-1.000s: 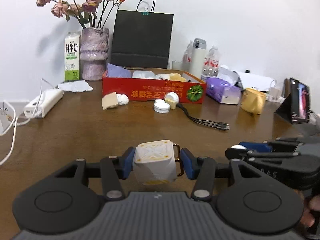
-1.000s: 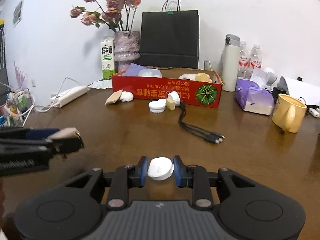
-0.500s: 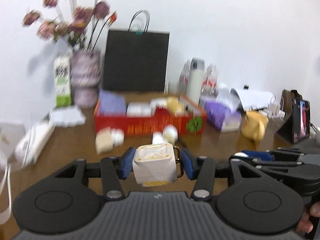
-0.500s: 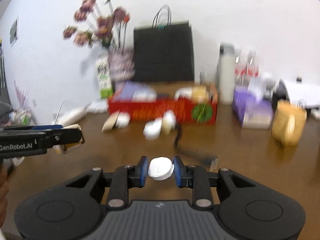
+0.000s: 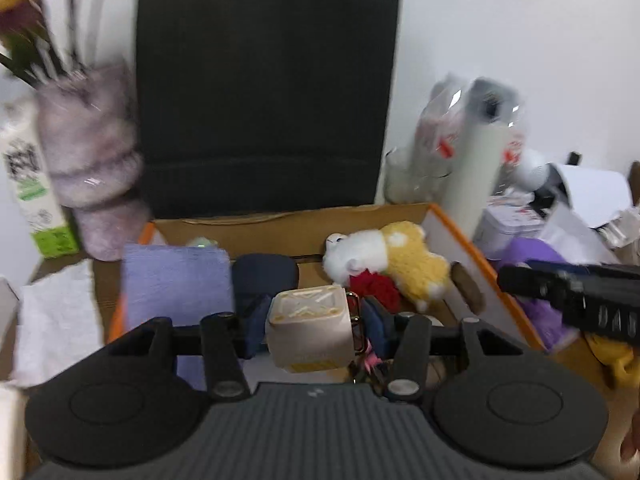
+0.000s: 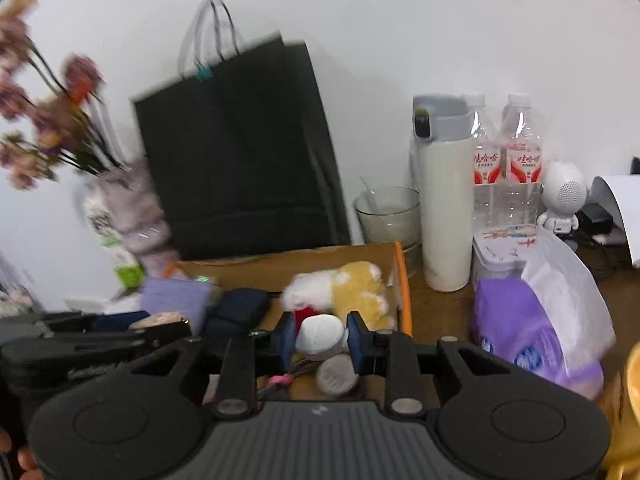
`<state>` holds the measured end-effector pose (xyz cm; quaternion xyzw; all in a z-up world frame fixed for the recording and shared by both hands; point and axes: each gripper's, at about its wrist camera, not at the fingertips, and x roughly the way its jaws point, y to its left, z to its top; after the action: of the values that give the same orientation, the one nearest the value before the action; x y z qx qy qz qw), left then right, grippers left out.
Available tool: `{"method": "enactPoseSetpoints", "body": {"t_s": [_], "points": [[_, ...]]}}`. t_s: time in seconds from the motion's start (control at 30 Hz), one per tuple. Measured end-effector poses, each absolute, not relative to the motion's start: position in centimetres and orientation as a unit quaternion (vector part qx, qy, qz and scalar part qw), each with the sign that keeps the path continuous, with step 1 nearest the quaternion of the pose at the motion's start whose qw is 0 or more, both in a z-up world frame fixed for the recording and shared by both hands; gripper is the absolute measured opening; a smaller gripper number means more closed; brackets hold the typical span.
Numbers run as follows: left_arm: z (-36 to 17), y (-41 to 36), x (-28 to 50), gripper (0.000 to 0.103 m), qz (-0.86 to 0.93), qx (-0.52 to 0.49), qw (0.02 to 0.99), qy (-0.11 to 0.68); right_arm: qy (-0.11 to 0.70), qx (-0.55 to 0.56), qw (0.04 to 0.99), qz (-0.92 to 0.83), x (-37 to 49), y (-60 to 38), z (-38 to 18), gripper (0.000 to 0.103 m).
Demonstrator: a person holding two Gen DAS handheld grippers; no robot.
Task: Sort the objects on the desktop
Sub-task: 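Carry the cube box and cap into the red box and release both, then withdraw both grippers from the box back over the table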
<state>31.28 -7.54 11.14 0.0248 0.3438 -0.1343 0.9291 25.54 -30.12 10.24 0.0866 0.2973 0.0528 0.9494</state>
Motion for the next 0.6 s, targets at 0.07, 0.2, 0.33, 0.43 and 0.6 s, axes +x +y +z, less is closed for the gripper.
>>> {"method": "enactPoseSetpoints", "body": {"t_s": [0.07, 0.2, 0.33, 0.43, 0.6], "points": [[10.1, -8.3, 34.0, 0.052, -0.131, 0.023, 0.920, 0.368, 0.303, 0.072, 0.949, 0.040, 27.4, -30.0, 9.1, 0.033], [9.4, -8.4, 36.7, 0.087, -0.103, 0.016, 0.925, 0.365, 0.313, 0.084, 0.945, 0.038, 29.2, -30.6, 7.4, 0.042], [10.2, -7.6, 35.0, 0.090, -0.090, 0.011, 0.930, 0.355, 0.290, 0.087, 0.952, 0.039, 28.1, -30.8, 8.0, 0.051], [11.3, -6.4, 30.4, 0.096, -0.048, 0.008, 0.943, 0.331, 0.291, 0.086, 0.951, 0.049, 26.2, -30.4, 8.4, 0.052], [11.3, -4.0, 21.3, 0.103, -0.057, -0.044, 0.947, 0.312, 0.296, 0.072, 0.949, 0.075, 22.0, -28.2, 8.2, 0.061]]}}
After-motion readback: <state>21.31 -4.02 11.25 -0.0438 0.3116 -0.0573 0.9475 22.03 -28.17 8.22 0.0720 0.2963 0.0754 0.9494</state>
